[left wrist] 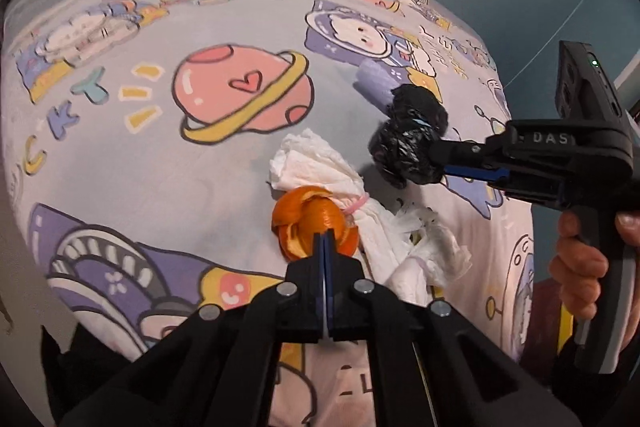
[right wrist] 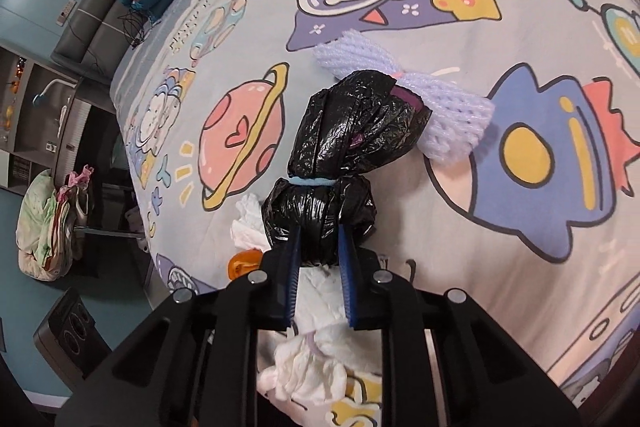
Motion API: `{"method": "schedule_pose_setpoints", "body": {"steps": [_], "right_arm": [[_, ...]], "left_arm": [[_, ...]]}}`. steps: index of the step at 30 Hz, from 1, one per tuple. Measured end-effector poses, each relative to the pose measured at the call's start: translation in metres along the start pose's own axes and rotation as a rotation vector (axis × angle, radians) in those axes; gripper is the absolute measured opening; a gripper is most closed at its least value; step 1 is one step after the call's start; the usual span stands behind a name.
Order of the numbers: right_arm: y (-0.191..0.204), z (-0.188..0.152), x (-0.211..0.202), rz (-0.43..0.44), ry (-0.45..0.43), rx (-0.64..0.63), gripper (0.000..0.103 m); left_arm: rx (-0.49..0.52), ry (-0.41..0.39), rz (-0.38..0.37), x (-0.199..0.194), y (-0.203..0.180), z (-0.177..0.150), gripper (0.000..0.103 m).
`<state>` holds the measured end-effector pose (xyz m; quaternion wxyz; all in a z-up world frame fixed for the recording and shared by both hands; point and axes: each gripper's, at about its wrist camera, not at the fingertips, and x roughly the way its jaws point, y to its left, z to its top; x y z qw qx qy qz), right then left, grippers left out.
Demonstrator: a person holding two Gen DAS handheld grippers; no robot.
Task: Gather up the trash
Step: 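Grasp the black bag with the right tool while the left tool grasps the orange peel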
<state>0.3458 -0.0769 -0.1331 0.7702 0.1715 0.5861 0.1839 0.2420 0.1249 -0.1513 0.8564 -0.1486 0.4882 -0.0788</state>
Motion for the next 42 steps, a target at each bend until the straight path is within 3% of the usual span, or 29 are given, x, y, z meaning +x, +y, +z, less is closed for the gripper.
{"method": "schedule_pose_setpoints", "body": {"steps": [11, 13, 14, 15, 26, 28, 33, 42], "right_arm": [[0.001, -0.022, -0.033, 0.064, -0.018, -0.010, 0.017], [-0.001, -0.023, -0.037, 0.074, -0.022, -0.010, 0.017], [-0.001, -0.024, -0.038, 0.076, -0.023, -0.010, 0.017], [-0.002, -0.025, -0.039, 0.078, -0.023, -0.010, 0.017], [-0.004, -0.026, -0.036, 0.101, -0.008, -0.020, 0.017], [-0.005, -0.027, -0.036, 0.105, -0.004, -0.023, 0.017], [-0.005, -0.030, -0.042, 0.117, -0.010, -0.027, 0.017], [0.007, -0.050, -0.072, 0.139, -0.035, -0.083, 0.017]], "left_arm": [[-0.009, -0.007, -0.008, -0.019, 0.003, -0.006, 0.003], [-0.014, 0.000, -0.011, -0.016, 0.002, -0.006, 0.023], [-0.012, -0.005, -0.005, -0.015, 0.001, -0.006, 0.042], [-0.004, -0.014, 0.010, -0.014, -0.002, -0.006, 0.048], [-0.019, 0.060, 0.075, 0.046, -0.004, 0.015, 0.047], [-0.025, 0.056, 0.070, 0.050, -0.006, 0.015, 0.040], [0.047, 0.017, 0.106, 0.038, -0.019, 0.008, 0.028], [0.042, -0.041, 0.061, -0.018, -0.010, -0.001, 0.026]]}}
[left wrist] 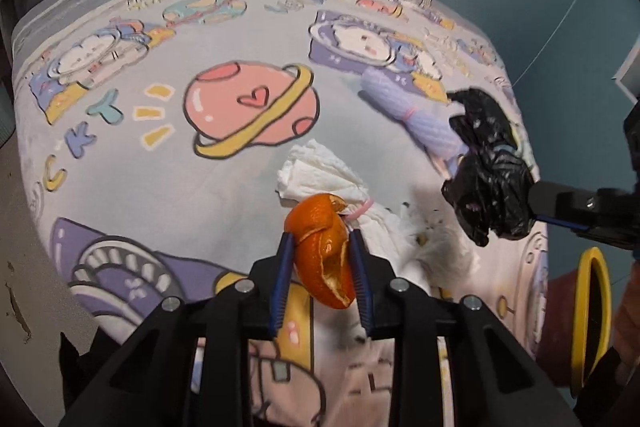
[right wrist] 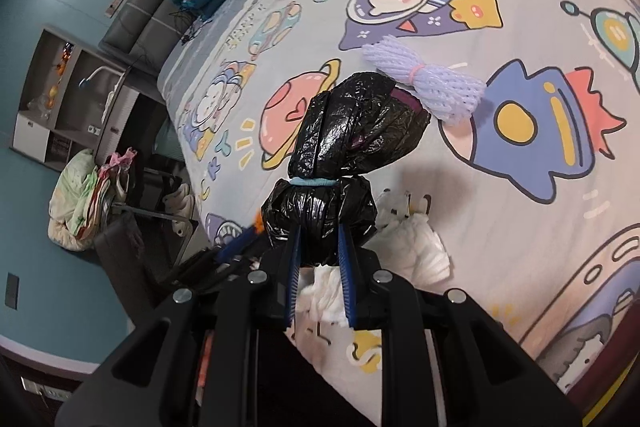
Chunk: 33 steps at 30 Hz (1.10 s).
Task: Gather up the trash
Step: 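Grasp the black bag with the right tool while the left tool grasps the orange peel, then carry the peel and black bag over the bin and open both tools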
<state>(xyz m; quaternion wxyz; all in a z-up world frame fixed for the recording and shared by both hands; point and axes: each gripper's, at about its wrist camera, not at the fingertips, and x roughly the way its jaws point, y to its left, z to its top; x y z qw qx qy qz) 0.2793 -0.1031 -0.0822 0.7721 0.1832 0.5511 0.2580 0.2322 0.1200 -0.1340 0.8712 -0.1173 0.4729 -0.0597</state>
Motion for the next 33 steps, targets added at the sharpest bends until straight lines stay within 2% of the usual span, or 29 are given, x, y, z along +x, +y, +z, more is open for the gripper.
{"method": "schedule_pose_setpoints", "body": {"steps": [7, 18, 33], "right_arm": [[-0.009, -0.025, -0.046, -0.021, -0.047, -0.005, 0.017], [-0.050, -0.073, -0.133, -0.101, -0.160, 0.039, 0.017], [-0.113, -0.116, -0.218, -0.155, -0.330, 0.141, 0.017]], "left_arm": [[0.038, -0.069, -0.019, -0.049, -0.009, -0.005, 0.026], [0.111, -0.137, -0.114, -0.088, -0.064, -0.007, 0.026], [0.265, -0.102, -0.244, -0.095, -0.180, -0.021, 0.026]]}}
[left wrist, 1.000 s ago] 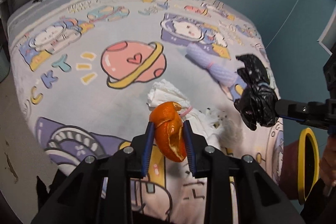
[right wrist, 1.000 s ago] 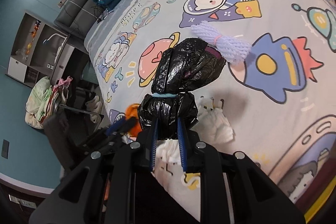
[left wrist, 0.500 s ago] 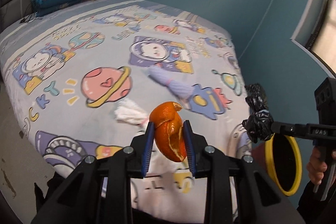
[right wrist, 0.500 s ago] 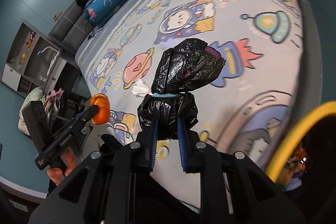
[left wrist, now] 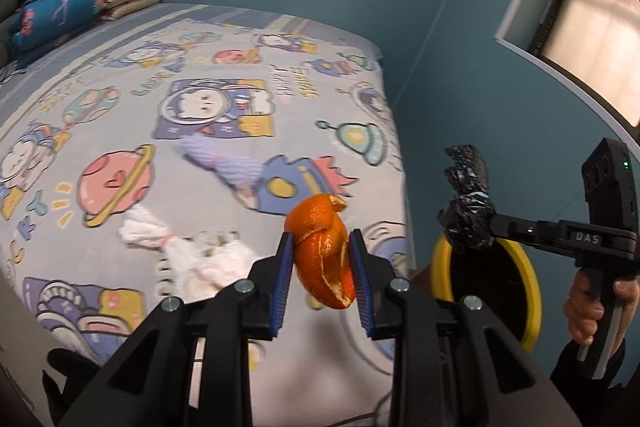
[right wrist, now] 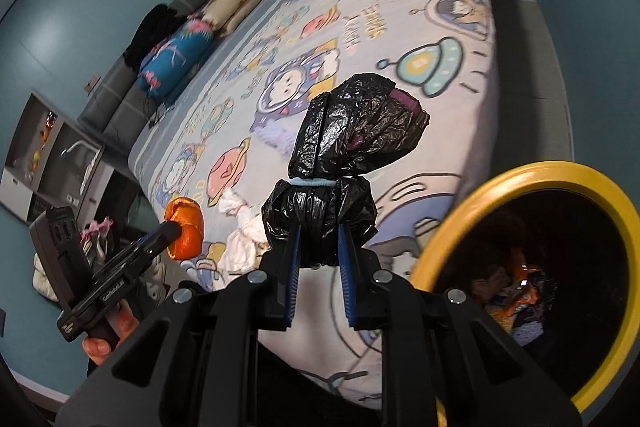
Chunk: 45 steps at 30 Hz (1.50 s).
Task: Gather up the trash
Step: 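Carry the peel and black bag over the bin and open both tools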
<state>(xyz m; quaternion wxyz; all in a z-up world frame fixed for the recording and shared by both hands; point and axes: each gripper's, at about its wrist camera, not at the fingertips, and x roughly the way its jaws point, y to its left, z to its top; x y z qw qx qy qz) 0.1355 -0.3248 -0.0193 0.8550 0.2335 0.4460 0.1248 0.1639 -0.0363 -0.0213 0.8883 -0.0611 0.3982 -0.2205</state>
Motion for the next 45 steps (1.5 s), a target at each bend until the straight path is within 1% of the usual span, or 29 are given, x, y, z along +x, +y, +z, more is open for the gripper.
{"method": "schedule_pose_setpoints", "body": {"steps": [9, 14, 20, 23, 29, 38, 45], "right_arm": [[-0.042, -0.006, -0.032, -0.050, -0.068, 0.057, 0.017], [-0.063, -0.007, -0.040, -0.067, -0.081, 0.097, 0.017], [-0.081, -0.008, -0.049, -0.099, -0.103, 0.131, 0.017], [-0.087, -0.009, -0.051, -0.124, -0.105, 0.137, 0.017], [-0.096, -0.013, -0.046, -0.152, -0.080, 0.154, 0.018], [-0.108, -0.016, -0.034, -0.183, -0.043, 0.172, 0.018], [-0.112, -0.017, -0.029, -0.184, -0.029, 0.182, 0.018]], "left_arm": [[0.107, 0.043, -0.088, 0.023, -0.075, 0.004, 0.027], [0.146, 0.059, -0.120, 0.033, -0.105, 0.005, 0.027], [0.167, 0.083, -0.157, 0.049, -0.137, 0.004, 0.027], [0.179, 0.098, -0.170, 0.056, -0.146, -0.001, 0.027], [0.204, 0.135, -0.183, 0.071, -0.157, -0.013, 0.027], [0.204, 0.190, -0.188, 0.089, -0.156, -0.033, 0.027], [0.225, 0.219, -0.202, 0.095, -0.162, -0.043, 0.029]]}}
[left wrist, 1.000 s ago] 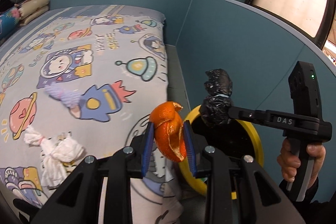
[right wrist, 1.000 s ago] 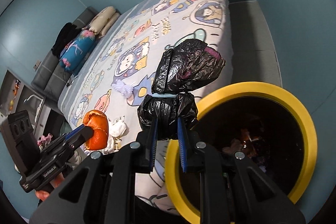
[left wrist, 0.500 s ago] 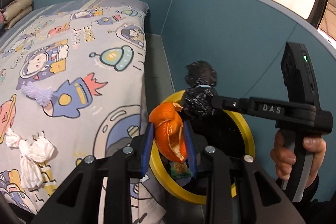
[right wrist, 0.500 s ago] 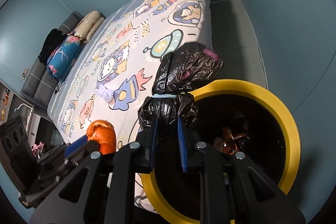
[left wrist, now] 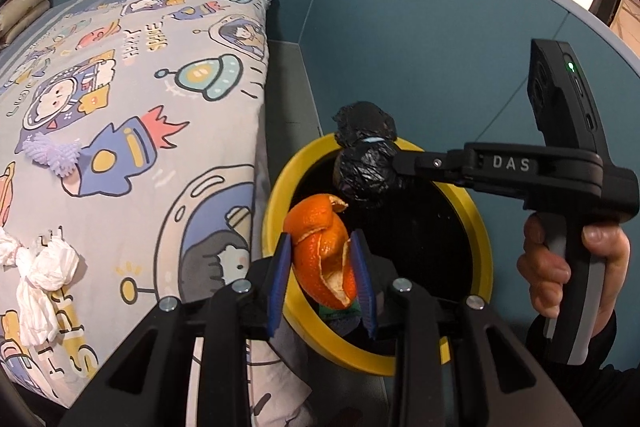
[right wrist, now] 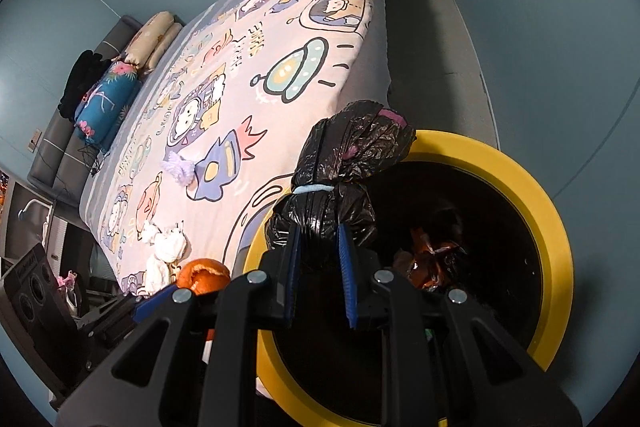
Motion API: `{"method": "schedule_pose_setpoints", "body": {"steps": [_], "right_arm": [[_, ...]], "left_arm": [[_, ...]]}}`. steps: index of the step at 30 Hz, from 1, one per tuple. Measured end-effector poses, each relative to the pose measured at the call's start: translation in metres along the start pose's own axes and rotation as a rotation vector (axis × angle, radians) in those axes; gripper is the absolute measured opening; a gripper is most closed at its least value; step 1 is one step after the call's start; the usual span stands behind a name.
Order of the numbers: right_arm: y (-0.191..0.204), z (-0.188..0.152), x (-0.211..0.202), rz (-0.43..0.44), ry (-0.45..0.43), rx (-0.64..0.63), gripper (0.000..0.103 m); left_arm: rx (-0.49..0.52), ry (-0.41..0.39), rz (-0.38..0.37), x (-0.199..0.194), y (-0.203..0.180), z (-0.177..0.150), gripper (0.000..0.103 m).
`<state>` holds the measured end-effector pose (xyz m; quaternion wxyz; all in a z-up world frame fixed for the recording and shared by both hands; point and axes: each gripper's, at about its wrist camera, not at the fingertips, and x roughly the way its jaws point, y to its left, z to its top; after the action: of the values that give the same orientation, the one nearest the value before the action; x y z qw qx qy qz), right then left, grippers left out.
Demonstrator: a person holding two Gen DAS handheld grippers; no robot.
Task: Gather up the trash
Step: 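Carry the peel and black bag over the bin and open both tools, then move both tools back over the white tissue and foam fruit net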
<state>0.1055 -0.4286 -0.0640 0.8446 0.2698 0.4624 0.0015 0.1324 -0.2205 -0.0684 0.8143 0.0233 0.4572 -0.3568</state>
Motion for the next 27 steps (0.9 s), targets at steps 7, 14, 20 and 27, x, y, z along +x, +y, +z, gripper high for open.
{"method": "schedule_pose_setpoints", "body": {"steps": [7, 14, 20, 27], "right_arm": [[-0.007, -0.003, 0.003, -0.009, 0.021, 0.017, 0.018], [-0.013, -0.002, -0.003, 0.004, 0.007, 0.049, 0.043], [-0.016, 0.003, -0.015, -0.020, -0.039, 0.057, 0.043], [-0.012, 0.006, -0.022, -0.008, -0.066, 0.041, 0.043]], "left_arm": [[0.008, 0.008, -0.013, 0.003, -0.003, -0.002, 0.029], [0.001, -0.009, -0.038, -0.002, -0.002, -0.003, 0.043], [-0.029, -0.035, -0.020, -0.011, 0.008, -0.003, 0.065], [-0.073, -0.067, 0.007, -0.023, 0.025, -0.002, 0.073]]}}
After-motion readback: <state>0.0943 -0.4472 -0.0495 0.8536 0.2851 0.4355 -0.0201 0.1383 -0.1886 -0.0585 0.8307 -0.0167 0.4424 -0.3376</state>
